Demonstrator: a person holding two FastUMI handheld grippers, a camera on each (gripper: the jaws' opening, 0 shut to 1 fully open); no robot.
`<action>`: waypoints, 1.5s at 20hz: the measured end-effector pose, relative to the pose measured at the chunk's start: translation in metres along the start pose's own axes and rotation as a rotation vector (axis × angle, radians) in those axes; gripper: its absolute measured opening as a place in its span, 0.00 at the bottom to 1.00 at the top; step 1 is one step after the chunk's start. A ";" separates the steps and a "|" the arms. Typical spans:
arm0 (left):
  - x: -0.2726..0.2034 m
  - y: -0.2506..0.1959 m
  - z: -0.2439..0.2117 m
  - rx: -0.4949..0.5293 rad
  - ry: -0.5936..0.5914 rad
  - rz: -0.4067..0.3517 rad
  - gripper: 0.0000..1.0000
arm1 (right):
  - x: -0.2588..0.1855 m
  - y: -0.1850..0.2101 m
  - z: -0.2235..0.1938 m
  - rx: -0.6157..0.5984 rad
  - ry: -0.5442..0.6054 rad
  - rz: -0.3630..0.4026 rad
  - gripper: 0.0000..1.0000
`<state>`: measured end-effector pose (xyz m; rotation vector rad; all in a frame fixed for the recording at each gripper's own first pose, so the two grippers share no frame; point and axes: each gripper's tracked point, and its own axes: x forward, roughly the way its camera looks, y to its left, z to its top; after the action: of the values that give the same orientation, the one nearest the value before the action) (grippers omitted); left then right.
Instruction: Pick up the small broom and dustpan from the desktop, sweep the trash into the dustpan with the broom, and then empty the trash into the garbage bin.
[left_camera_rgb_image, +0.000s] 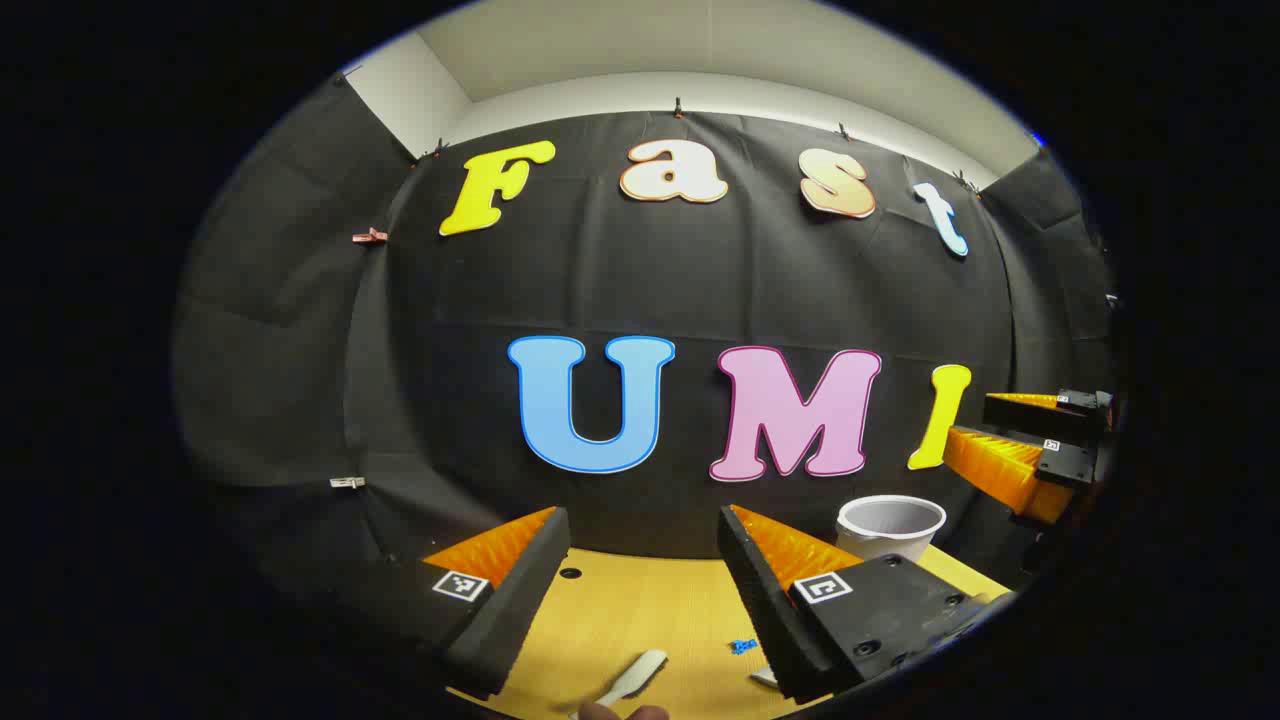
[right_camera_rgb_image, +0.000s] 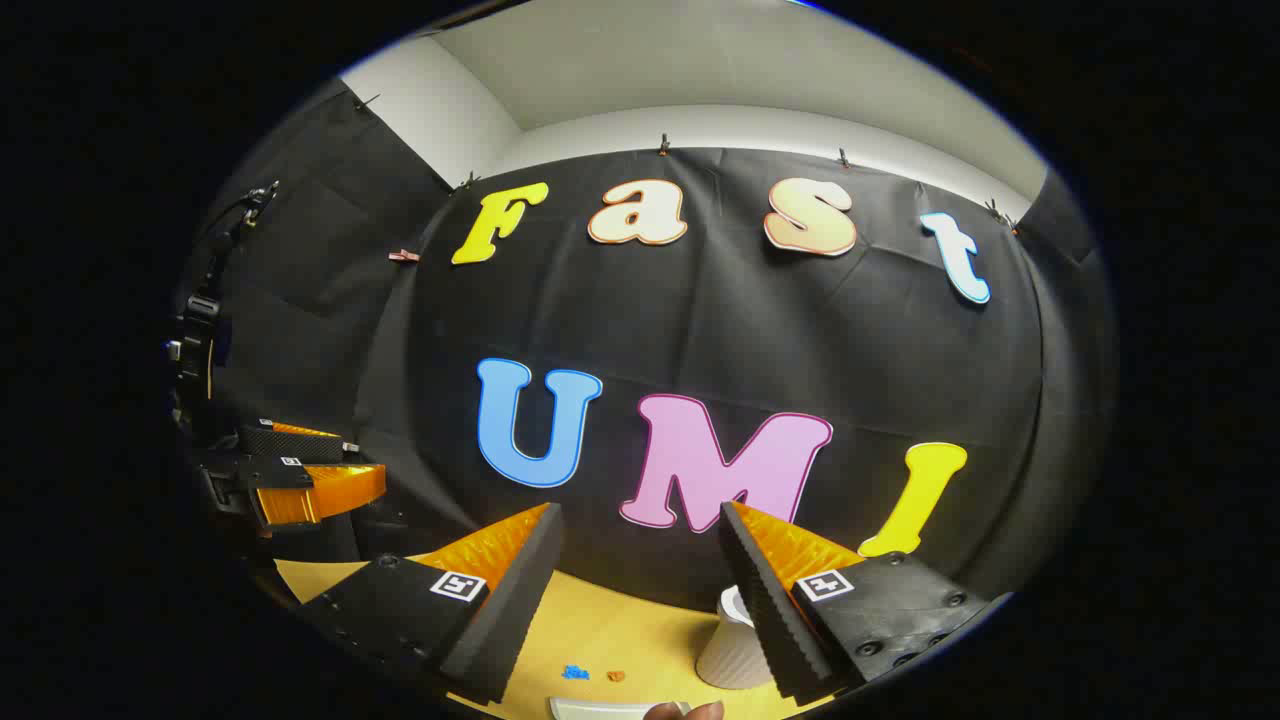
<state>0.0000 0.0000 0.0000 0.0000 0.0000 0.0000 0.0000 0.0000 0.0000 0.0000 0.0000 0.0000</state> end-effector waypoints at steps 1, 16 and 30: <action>0.002 0.000 -0.003 0.003 -0.003 -0.013 0.95 | 0.000 -0.002 0.001 0.000 0.003 -0.014 0.96; 0.041 0.012 -0.026 -0.012 0.028 -0.165 0.95 | -0.012 -0.008 -0.041 0.029 0.142 -0.048 0.96; 0.058 0.000 -0.069 0.006 0.110 -0.151 0.95 | -0.137 -0.027 -0.280 0.077 0.918 0.086 0.95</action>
<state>0.0580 0.0002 -0.0691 0.0055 0.1095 -0.1515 -0.1366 -0.0265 -0.2801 0.0771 0.9177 0.0858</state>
